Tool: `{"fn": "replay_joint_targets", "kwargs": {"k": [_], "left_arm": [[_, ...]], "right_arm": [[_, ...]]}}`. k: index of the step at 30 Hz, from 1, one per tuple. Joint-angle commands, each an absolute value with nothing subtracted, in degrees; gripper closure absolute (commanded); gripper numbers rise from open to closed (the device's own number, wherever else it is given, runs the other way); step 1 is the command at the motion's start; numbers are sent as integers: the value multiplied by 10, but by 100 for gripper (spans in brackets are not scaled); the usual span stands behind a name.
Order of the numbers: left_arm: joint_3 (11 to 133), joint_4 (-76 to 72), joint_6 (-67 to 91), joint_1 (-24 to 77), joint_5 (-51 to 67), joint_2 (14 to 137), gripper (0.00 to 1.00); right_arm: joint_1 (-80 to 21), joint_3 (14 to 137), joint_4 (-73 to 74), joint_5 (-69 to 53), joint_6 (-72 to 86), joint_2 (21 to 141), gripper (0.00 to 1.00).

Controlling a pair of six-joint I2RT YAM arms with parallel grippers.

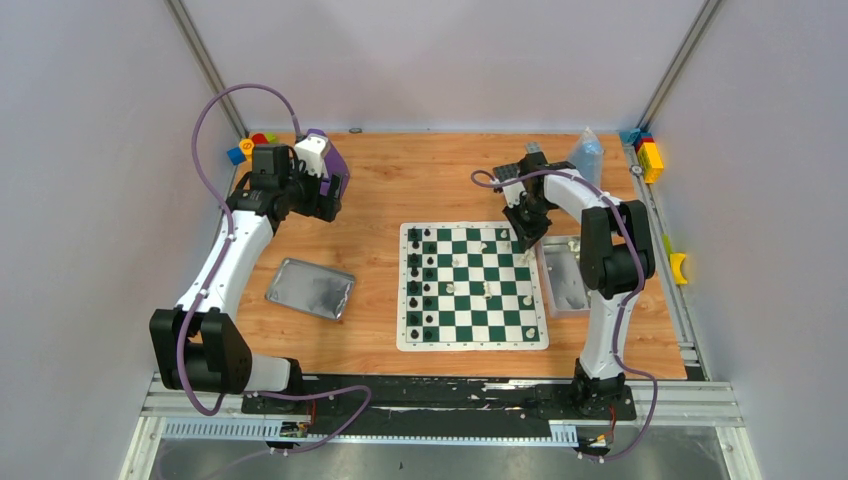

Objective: Set up the chess pieces on the board
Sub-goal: Pick up the chess piece from the chessboard, then place the chess piece on the chessboard.

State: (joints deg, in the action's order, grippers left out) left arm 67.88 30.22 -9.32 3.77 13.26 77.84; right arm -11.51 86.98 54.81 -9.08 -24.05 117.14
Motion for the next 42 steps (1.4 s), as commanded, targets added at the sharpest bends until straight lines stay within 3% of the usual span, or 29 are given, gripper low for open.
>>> {"fn": "replay_joint_targets", "kwargs": {"k": [1,13,19,22,28,42], "left_arm": [[677,280,-100,34,141,773,0],[678,276,-96,34,153,778,0],[679,239,-53,34,252,798,1],[672,169,12,42,311,815,4],[709,85,136,120,301,870,8],[920,121,245,279,331,1087,30]], "right_arm": [[-116,894,548,-96,-234,1167,98],[-116,947,544,-111,-221,1155,100],[-117,996,534,-178,-166,1141,100],[-117,1008,520,-228,-127,1132,100],[-117,1001,472,-339,-44,1114,100],[-115,926,339,-454,114,1069,100]]}}
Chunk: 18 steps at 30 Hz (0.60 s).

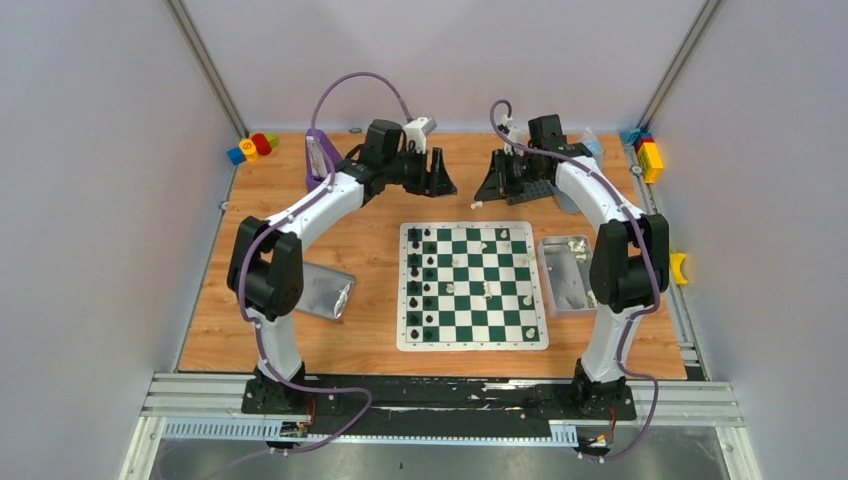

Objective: Set up the chess pieces on the board
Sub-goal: Place the chess piece on the chessboard.

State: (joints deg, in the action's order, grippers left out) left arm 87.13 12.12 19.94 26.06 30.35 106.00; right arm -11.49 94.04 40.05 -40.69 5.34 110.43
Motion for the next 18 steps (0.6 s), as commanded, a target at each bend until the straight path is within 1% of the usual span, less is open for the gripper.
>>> {"fn": "replay_joint_targets", "kwargs": {"k": [1,8,14,18], "left_arm": [[927,123,248,285,336,1098,31],[970,125,289,313,358,1136,35],[968,134,296,318,344,1142,40],[968,143,292,323,333,1143,47]], "right_arm": [[-114,921,332,-459,121,1067,100],[-110,908,313,-471,154,1074,100],[-103,902,302,-482,172,1078,100],[-99,900,299,-489,182,1084,100]]}}
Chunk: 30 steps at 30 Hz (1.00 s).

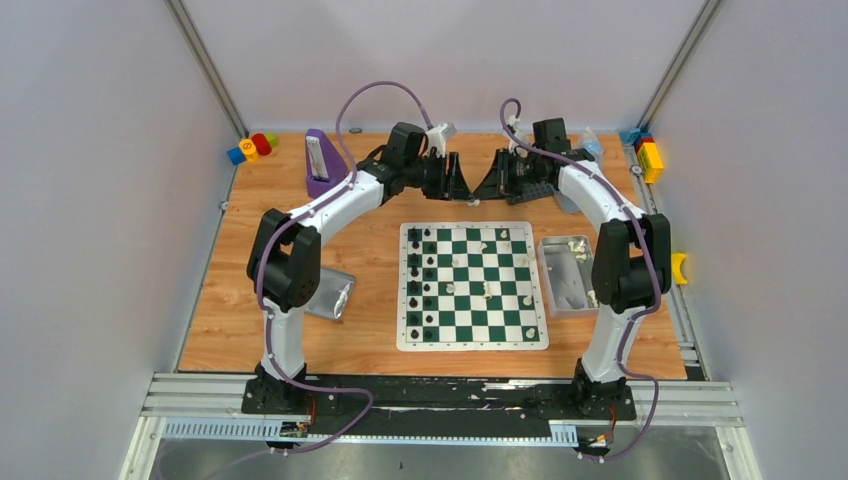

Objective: Set up the chess pieces on the board
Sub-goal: Place the chess piece on the chessboard.

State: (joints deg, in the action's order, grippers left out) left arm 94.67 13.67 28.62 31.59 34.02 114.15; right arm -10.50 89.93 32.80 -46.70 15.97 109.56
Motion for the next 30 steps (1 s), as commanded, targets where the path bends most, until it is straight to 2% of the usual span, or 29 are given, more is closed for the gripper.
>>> {"fn": "replay_joint_targets", "kwargs": {"k": [1,18,24,30], "left_arm": [[969,145,290,324,332,1143,47],[995,162,302,332,349,1169,59],[997,159,307,332,354,1170,67],[1005,165,304,332,361,1174,82]], "right_arm": [[-99,901,299,-491,184,1085,100],[-98,896,296,-489,186,1087,100],[-97,894,294,-490,186,1091,100],[-97,886,293,-487,177,1088,100]]}}
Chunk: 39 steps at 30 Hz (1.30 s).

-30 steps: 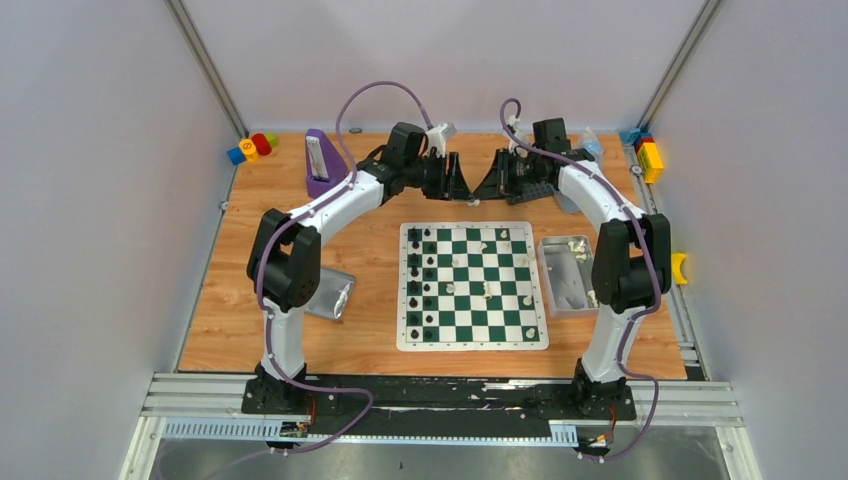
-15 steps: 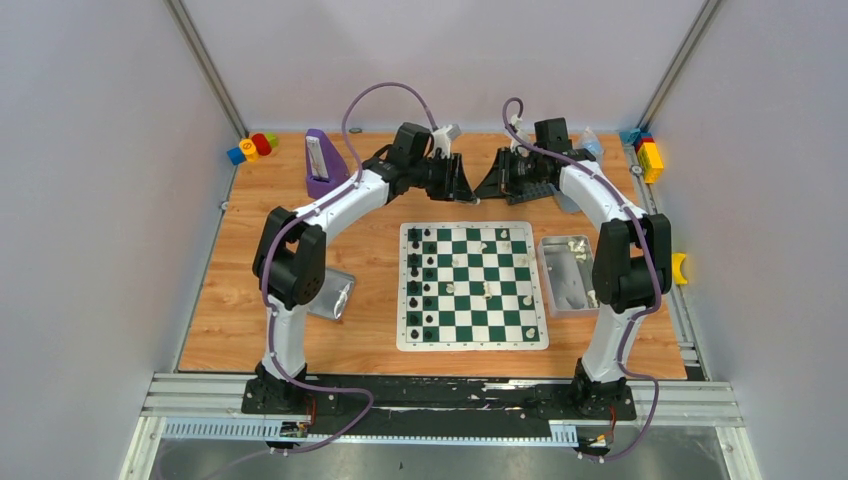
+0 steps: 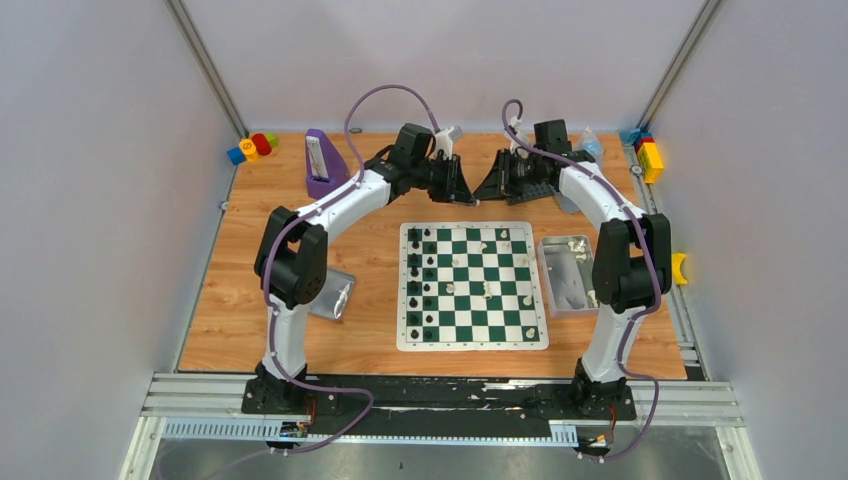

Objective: Set up the chess pieces on the board
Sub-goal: Place the chess piece on the chessboard.

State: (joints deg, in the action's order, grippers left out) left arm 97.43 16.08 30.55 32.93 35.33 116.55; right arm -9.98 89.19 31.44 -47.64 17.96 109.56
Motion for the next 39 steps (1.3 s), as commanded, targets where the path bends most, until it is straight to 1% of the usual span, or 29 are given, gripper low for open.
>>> {"fn": "replay_joint_targets", "kwargs": {"k": [1,2,4,5,6,9,10,12,17,21,25,34,39], "left_arm": [[1007,168,301,332,361,1174,86],[1007,175,298,332,361,1174,88],[1008,195,281,333,357,1171,97],[1006,202,263,332,354,1169,99],[1004,216,256,332,349,1165,100],[1004,255,202,340,336,1163,100],[1006,285,186,343,328,1165,100],[1022,341,134,359,311,1176,100],[1096,486,17,405,267,1229,100],[1150,567,-35,434,227,1268,100],[1201,641,-65,460,184,1309,99],[1271,712,-90,487,139,1362,97],[1290,739,-97,491,139,1389,92]], "right_arm": [[-96,885,293,-484,173,1085,97],[-95,884,293,-480,167,1081,93],[-90,882,294,-473,158,1072,83],[-87,881,294,-469,152,1067,79],[-83,881,294,-464,147,1062,76],[-67,876,294,-451,133,1047,55],[-59,872,294,-448,129,1041,52],[-42,866,294,-441,120,1028,47],[-14,833,293,-407,87,979,44],[-5,798,290,-374,62,937,44],[24,764,283,-360,48,897,45],[51,709,274,-362,33,853,46],[56,695,267,-366,28,843,46]]}}
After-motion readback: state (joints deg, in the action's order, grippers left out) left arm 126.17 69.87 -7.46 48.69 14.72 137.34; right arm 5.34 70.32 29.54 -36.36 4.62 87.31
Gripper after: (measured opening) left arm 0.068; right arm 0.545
